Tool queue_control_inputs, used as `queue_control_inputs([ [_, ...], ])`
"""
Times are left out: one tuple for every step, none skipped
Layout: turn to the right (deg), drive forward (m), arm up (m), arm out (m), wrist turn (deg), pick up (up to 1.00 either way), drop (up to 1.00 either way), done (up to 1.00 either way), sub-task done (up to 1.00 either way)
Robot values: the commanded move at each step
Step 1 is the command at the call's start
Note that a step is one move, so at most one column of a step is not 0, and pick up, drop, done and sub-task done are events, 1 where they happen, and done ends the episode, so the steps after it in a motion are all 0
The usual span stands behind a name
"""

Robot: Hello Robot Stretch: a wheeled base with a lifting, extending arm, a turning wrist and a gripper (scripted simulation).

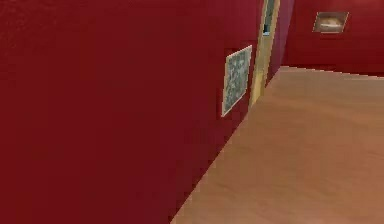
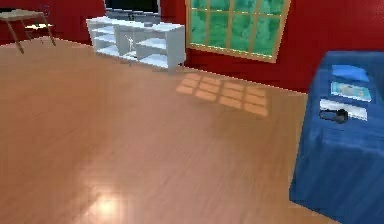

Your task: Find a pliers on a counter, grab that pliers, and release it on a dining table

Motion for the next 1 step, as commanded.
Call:
queue_control_inputs([
  [24.0,0.0,0.0,0.0,0.0,0.0,0.0,0.0,0.0],
])
